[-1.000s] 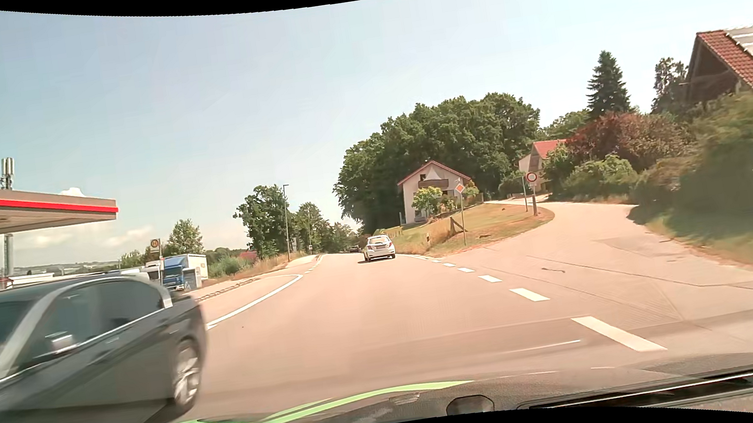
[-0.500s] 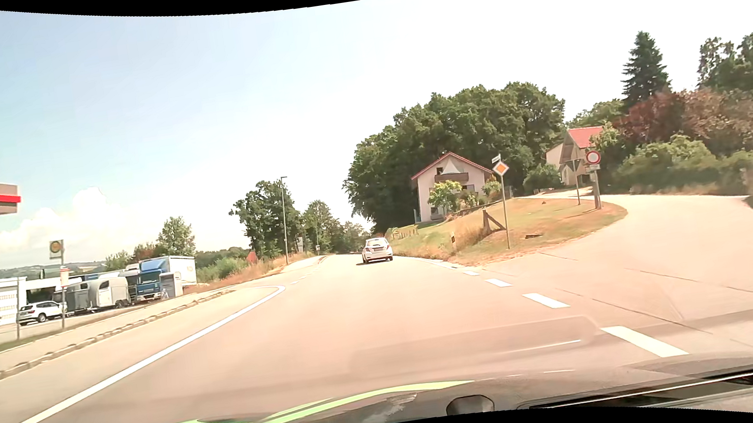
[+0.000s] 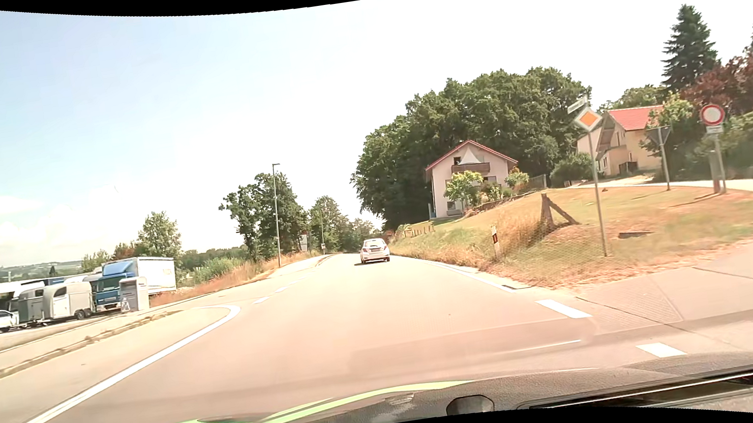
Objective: Follow the waypoints while adhering to traffic rules and regulations
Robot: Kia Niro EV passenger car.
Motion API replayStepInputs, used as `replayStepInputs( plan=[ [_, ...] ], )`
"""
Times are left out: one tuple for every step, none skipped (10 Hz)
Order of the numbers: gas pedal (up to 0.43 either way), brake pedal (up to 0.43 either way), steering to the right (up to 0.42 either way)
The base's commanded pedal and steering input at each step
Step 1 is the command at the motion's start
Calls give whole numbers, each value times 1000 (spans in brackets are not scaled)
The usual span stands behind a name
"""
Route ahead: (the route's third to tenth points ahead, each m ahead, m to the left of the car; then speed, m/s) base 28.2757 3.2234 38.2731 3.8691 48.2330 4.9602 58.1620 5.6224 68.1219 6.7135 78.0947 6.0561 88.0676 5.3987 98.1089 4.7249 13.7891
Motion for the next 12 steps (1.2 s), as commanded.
replayStepInputs(
  plan=[
    [311, 0, -26],
    [311, 0, -26],
    [311, 0, -26],
    [311, 0, -27],
    [311, 0, -26],
    [311, 0, -26],
    [311, 0, -24],
    [311, 0, -23],
    [311, 0, -21],
    [280, 0, -20],
    [248, 0, -19],
    [248, 0, -19]
  ],
)
